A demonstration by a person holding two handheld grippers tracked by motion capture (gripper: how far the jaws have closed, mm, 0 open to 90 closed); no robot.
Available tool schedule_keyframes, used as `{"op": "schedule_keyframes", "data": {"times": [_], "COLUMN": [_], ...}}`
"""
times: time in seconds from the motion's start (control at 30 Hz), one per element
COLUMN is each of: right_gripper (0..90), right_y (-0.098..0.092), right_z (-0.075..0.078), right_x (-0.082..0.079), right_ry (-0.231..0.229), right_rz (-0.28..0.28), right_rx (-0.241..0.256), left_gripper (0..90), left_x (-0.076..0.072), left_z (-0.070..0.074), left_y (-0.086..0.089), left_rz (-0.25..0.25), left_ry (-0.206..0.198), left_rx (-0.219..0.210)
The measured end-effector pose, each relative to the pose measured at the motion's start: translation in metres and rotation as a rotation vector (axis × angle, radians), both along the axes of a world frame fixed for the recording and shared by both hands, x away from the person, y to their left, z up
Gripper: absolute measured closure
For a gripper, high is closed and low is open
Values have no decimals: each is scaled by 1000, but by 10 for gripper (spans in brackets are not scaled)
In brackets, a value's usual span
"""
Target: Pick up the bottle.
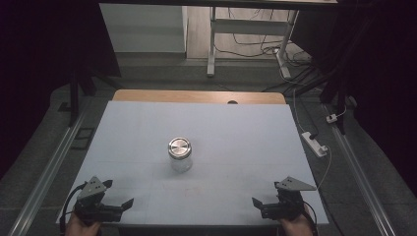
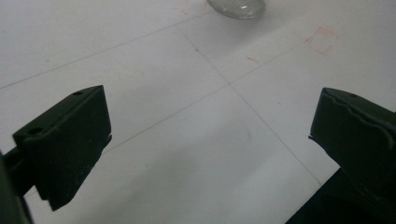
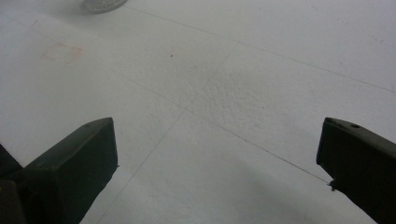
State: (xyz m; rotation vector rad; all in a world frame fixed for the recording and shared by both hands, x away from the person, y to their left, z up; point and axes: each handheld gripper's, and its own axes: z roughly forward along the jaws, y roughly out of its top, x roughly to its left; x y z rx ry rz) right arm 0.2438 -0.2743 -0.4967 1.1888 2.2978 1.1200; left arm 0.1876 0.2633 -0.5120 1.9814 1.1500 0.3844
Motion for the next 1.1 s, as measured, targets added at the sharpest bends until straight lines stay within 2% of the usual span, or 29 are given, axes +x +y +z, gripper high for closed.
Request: {"op": "schedule_keyframes", "data": {"times": [0.3, 0.43, 0.67, 0.8, 1.1], "right_gripper": [0, 0, 0, 0, 0], "right_y": [0, 0, 0, 0, 0], "right_z": [0, 0, 0, 0, 0], "right_x": [0, 0, 0, 0, 0], "right_ry": [-2, -3, -3, -2, -1], "right_rz": [3, 4, 6, 5, 9], "right_rx": [-1, 0, 1, 1, 2], "left_gripper": [0, 0, 0, 0, 0], "left_x": [10, 15, 25, 32, 52], "left_z": [3, 3, 3, 4, 3], "left_y": [-9, -13, -14, -15, -23], "left_rz": [-29, -50, -75, -101, -188], "left_ry": [-17, -11, -3, -6, -21], "left_rx": [5, 4, -36, -57, -68]}}
